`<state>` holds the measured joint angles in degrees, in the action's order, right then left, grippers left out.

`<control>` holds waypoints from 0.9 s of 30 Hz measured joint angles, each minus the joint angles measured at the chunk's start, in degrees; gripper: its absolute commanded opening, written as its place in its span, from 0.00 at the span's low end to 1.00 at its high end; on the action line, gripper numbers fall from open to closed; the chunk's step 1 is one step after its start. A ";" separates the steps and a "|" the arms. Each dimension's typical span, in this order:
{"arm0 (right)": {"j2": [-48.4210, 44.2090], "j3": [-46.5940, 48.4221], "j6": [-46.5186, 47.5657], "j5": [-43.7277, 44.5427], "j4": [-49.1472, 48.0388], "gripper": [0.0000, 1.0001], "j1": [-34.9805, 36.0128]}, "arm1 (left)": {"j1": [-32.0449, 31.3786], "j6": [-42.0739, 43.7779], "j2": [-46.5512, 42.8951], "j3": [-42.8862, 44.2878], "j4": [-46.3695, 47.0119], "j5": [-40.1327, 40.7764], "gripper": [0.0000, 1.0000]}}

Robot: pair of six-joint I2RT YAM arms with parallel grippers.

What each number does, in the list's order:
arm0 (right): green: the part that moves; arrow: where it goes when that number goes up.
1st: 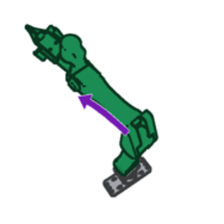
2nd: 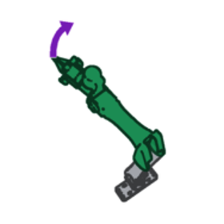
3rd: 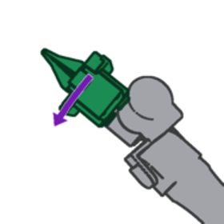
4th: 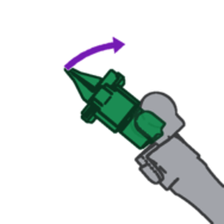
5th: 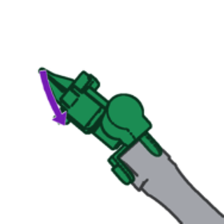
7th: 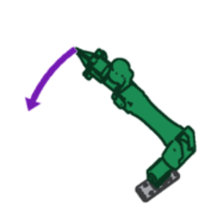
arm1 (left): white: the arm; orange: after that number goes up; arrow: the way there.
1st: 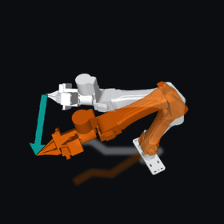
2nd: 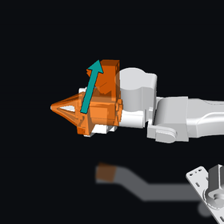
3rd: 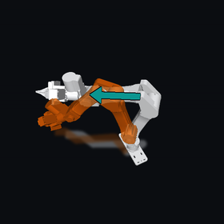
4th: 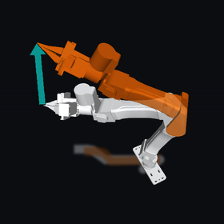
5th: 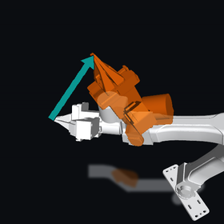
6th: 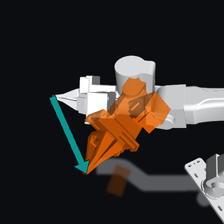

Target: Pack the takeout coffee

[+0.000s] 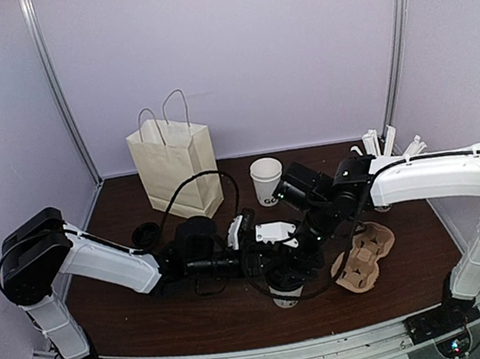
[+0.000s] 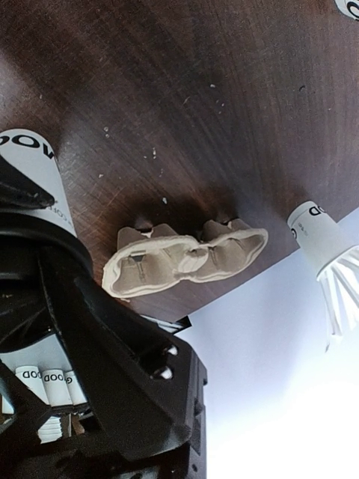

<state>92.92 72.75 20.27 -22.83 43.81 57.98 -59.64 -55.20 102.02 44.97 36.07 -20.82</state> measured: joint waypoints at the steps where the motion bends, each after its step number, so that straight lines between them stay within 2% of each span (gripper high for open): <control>1: 0.00 -0.15 0.26 0.11 -0.11 0.83 0.13 | 0.00 0.00 0.00 0.00 -0.04 0.02 0.36; 11: -1.81 -3.61 0.74 3.54 -4.61 0.81 1.88 | -0.07 0.02 -0.02 0.02 -0.13 0.00 0.36; 17: -1.84 -7.30 0.70 8.57 -9.05 0.81 4.37 | -0.13 0.48 -0.11 -0.31 -0.09 0.07 0.36; 26: -2.67 -5.14 3.65 9.35 -6.29 0.93 4.90 | -0.22 2.03 -1.29 0.09 -2.43 0.48 0.38; 27: -2.67 -4.33 4.17 8.90 -4.66 0.98 4.59 | -0.31 2.75 -1.66 0.48 -3.69 0.48 0.37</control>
<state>90.26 68.42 24.45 -13.93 39.16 62.57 -59.94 -52.45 100.36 45.45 32.38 -20.34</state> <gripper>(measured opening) 0.915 0.372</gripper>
